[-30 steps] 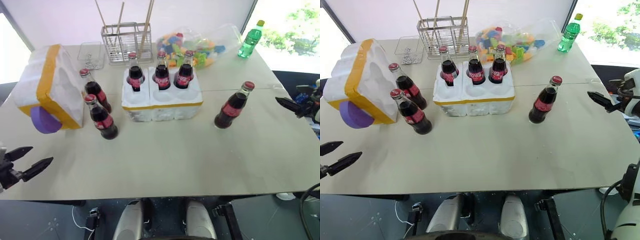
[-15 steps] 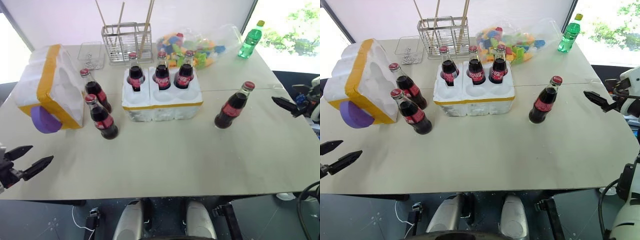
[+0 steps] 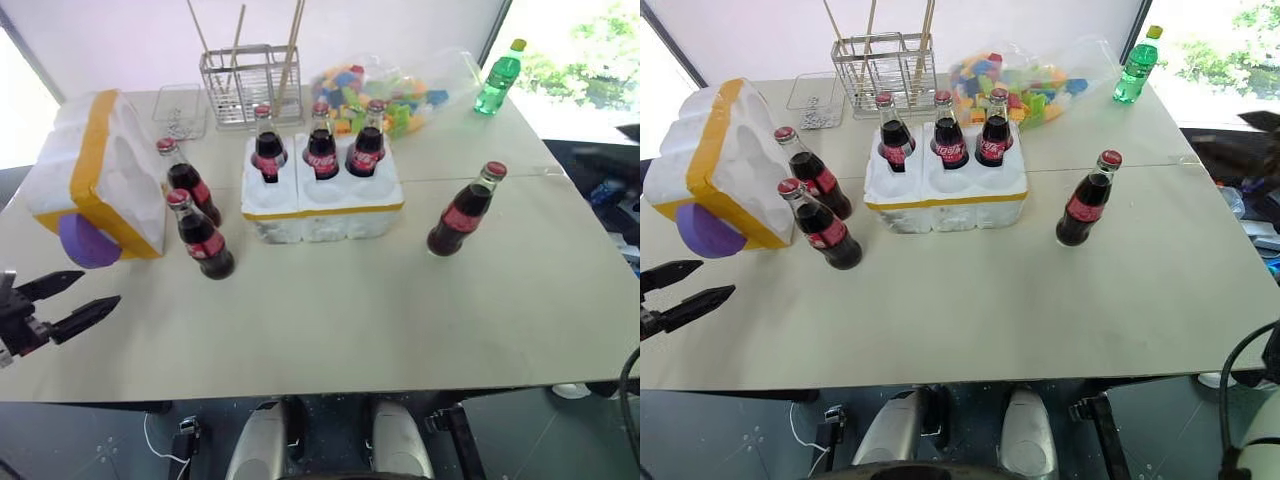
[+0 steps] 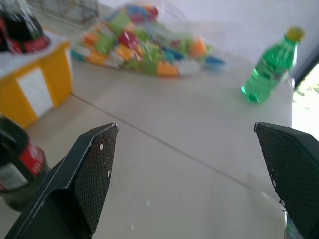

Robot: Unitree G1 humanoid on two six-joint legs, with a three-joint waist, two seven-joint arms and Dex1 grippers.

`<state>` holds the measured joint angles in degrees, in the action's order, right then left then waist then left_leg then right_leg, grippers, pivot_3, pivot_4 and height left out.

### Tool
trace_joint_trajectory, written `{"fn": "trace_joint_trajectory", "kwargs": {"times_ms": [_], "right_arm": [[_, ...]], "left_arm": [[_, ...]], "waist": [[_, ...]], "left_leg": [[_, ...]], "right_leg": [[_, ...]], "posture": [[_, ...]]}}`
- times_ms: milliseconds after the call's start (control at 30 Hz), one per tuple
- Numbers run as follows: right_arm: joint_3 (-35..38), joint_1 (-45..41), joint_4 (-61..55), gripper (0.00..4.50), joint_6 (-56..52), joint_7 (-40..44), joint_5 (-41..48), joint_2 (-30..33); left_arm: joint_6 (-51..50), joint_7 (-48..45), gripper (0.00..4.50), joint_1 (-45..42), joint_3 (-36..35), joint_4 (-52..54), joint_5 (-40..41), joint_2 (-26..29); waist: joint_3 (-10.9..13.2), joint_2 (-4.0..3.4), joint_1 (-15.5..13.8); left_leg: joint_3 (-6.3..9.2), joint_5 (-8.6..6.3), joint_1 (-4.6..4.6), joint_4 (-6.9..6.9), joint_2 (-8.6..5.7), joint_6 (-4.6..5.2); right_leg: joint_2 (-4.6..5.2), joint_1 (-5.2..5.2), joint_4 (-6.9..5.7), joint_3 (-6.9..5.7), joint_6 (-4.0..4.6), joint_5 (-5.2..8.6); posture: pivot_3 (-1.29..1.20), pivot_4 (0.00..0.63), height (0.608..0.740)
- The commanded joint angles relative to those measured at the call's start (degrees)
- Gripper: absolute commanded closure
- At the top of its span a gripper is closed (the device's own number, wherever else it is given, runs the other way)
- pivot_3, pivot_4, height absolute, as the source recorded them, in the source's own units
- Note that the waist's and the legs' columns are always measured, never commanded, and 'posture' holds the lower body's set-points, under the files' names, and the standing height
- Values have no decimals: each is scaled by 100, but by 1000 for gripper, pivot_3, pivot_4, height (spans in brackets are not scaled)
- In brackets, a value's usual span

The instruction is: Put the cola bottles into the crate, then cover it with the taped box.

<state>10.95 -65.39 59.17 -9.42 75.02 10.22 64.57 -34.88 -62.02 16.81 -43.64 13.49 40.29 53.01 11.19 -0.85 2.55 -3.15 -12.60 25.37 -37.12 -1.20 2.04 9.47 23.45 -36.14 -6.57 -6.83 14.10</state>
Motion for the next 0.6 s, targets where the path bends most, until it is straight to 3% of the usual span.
{"fn": "trace_joint_trajectory", "kwargs": {"times_ms": [33,200,400,600], "right_arm": [[-266,-780,-469,0,-552,769,60,91],[-719,-1334,-1526,0,-1561,1422,225,-329],[-868,-974,-3195,0,-2470,1748,946,-713],[-785,-652,-3881,0,-2778,1587,1287,-915]], "left_arm": [[-287,-4,45,-128,101,630,345,158],[-315,471,45,-684,730,1041,294,47],[145,1121,45,-1717,1804,584,-339,-416],[424,1371,45,-2285,2466,229,-763,-748]], "waist": [[0,-1,0],[0,-2,-16],[0,0,-124],[0,5,-210]], "left_leg": [[1,0,0,2,0,0],[1,0,0,5,1,-1],[-3,11,2,-2,-3,8],[-8,19,5,-10,-6,-4]], "right_leg": [[-1,1,0,1,0,0],[-4,3,-3,2,1,0],[-6,1,-16,3,-4,-13],[-6,-2,-12,2,-11,-23]], "posture": [[0,150,736],[0,150,736],[0,150,736],[0,150,736]]}}
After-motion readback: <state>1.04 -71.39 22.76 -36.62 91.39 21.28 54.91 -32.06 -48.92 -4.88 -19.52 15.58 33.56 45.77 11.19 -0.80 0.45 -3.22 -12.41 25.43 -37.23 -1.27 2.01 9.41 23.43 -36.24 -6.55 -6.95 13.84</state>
